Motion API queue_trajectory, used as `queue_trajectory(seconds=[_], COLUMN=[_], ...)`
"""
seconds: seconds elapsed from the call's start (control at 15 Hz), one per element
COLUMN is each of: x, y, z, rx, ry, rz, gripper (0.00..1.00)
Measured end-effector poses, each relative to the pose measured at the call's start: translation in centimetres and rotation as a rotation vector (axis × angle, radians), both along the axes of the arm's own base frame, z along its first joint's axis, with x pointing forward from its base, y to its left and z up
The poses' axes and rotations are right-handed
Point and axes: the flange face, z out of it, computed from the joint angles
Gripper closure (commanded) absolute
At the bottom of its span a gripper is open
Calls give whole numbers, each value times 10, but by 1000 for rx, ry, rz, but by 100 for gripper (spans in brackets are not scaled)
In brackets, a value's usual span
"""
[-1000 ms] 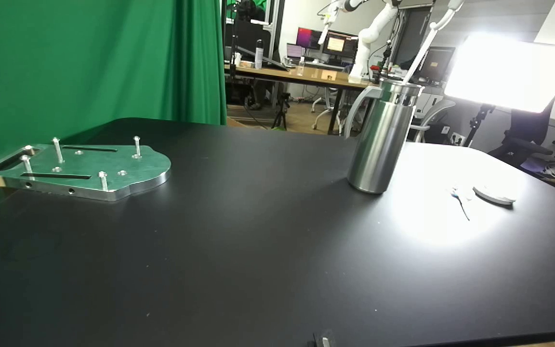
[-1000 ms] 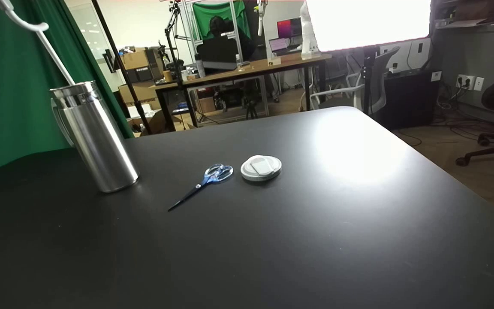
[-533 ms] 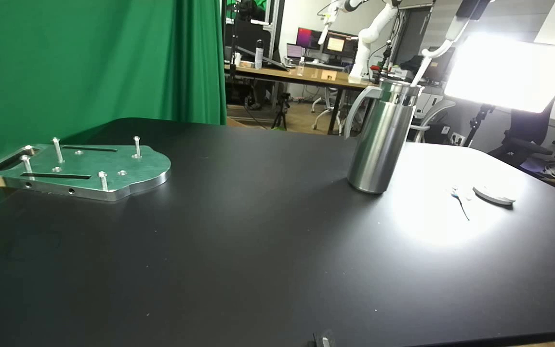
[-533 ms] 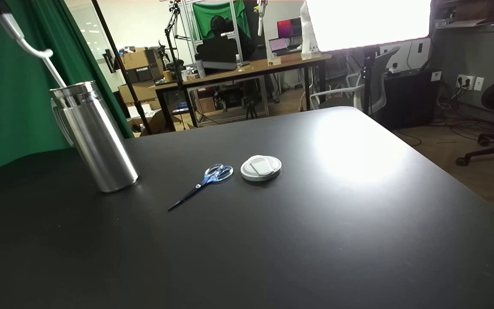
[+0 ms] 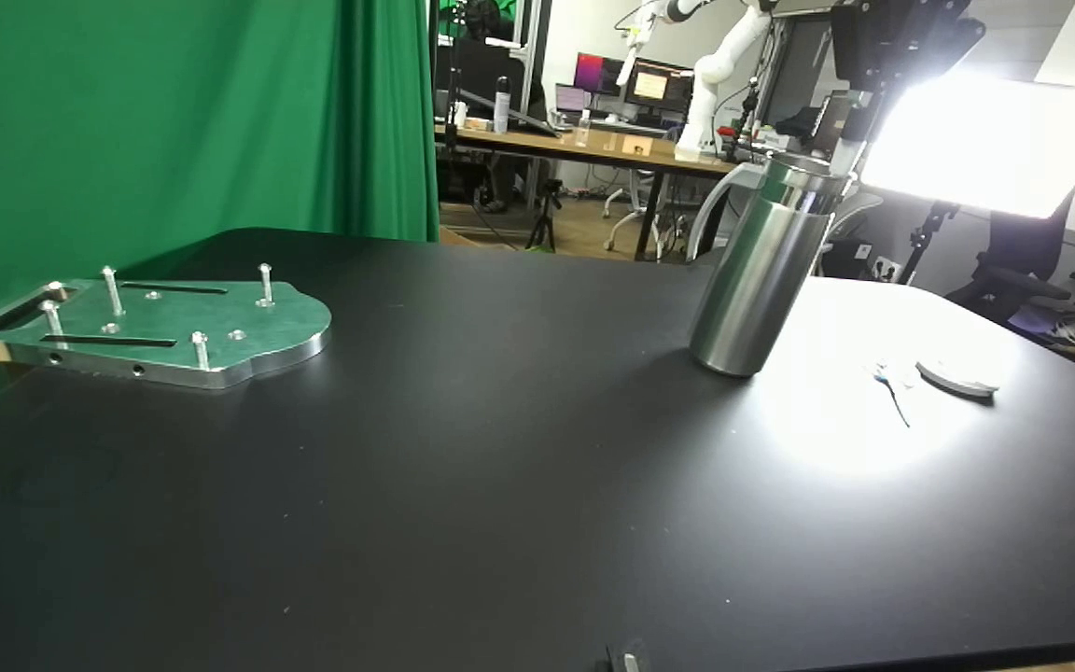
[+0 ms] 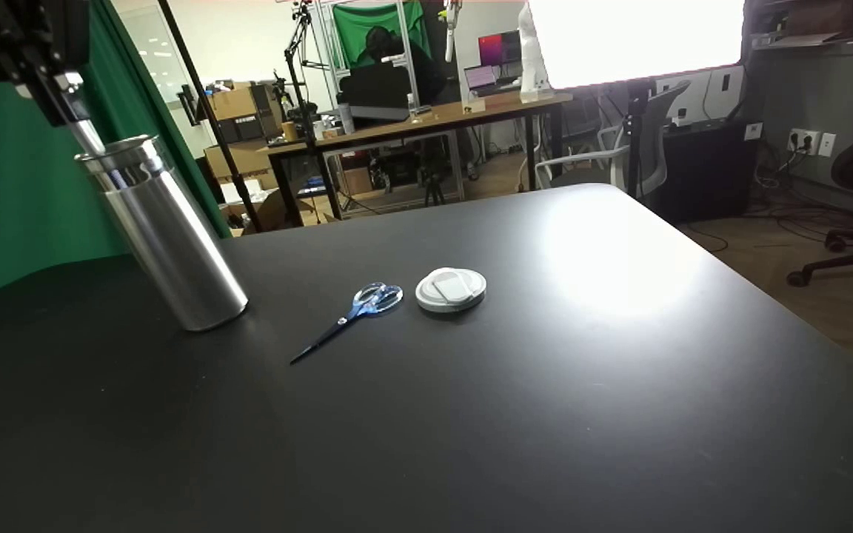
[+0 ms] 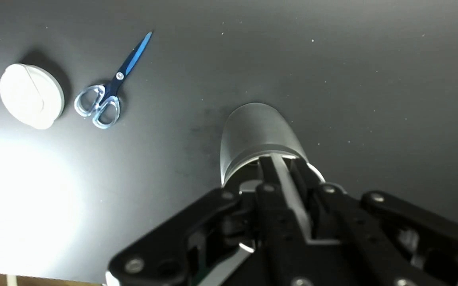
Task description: Move the bottle brush up and down repeatedly in the thermos flask
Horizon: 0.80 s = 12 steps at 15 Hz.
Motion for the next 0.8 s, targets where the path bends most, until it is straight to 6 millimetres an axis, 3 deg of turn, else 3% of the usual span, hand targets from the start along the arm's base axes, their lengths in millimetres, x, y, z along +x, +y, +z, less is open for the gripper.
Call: queue_trajectory(seconds=[0.53,0.8], x=[16,16], y=[-1,-5], z=[0,19], rx=[-12,-8], ry=[-1,-40], rz=[-18,-27], gripper=[96,96])
